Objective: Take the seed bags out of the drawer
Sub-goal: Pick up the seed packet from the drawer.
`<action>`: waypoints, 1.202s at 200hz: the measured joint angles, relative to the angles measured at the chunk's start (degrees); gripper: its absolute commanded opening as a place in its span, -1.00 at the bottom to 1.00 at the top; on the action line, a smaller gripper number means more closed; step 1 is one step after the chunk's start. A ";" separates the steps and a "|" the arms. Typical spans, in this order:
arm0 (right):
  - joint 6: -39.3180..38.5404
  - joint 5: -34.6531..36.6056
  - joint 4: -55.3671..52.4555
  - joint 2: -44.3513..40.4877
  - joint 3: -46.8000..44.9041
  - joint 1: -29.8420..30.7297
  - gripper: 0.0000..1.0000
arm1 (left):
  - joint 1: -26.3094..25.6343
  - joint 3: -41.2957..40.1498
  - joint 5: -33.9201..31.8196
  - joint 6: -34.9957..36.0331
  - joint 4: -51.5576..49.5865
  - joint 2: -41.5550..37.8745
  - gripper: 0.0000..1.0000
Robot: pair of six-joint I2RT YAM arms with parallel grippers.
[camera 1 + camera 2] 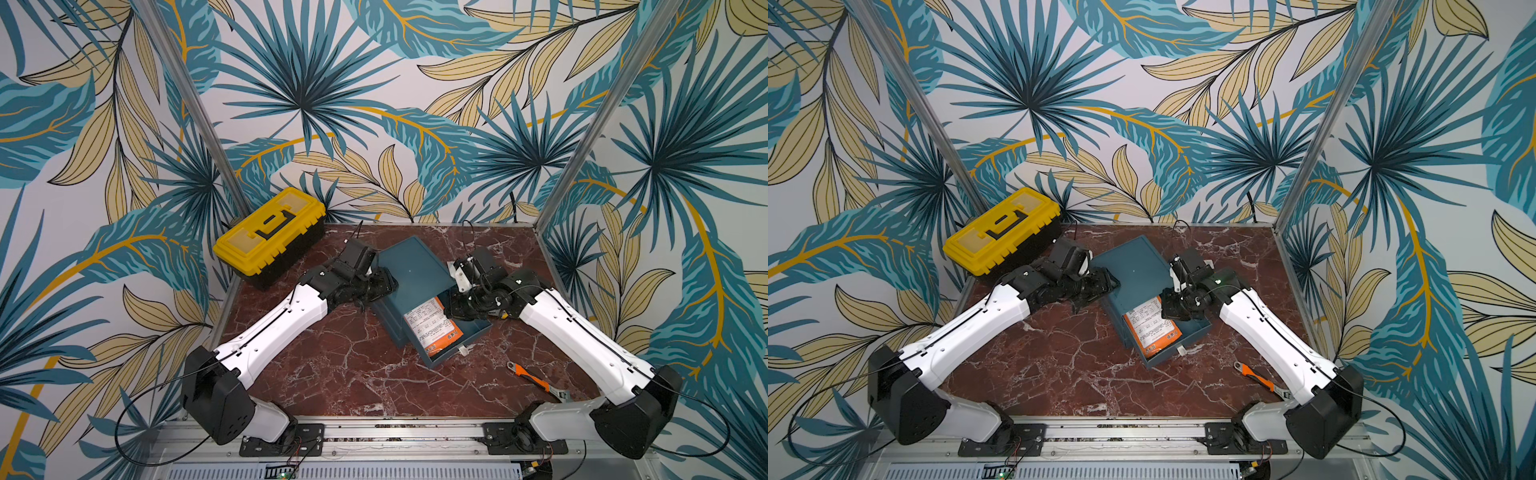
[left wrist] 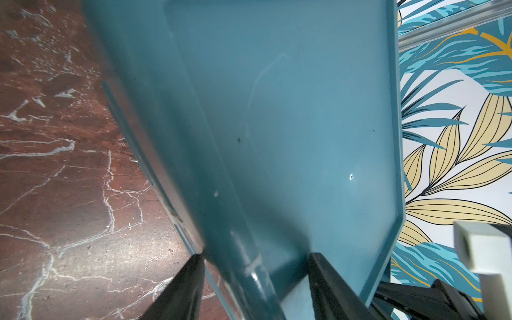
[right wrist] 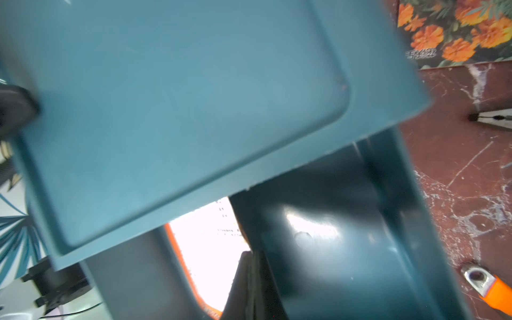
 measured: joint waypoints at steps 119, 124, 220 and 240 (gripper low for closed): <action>2.23 -14.56 -13.53 5.11 11.28 -8.07 -1.00 | 0.00 -0.02 0.22 -0.04 0.26 0.09 0.26; 2.23 -15.10 -13.92 5.03 11.30 -8.61 -1.00 | 0.00 -0.02 0.22 -0.04 0.26 0.11 0.26; -2.71 -19.19 -21.57 -0.83 10.71 -13.46 -1.00 | 0.00 -0.02 0.50 -0.04 0.85 0.39 0.26; -5.31 -19.08 -23.96 -2.14 10.58 -14.23 -1.00 | 0.00 -0.02 0.50 -0.04 0.83 0.39 0.26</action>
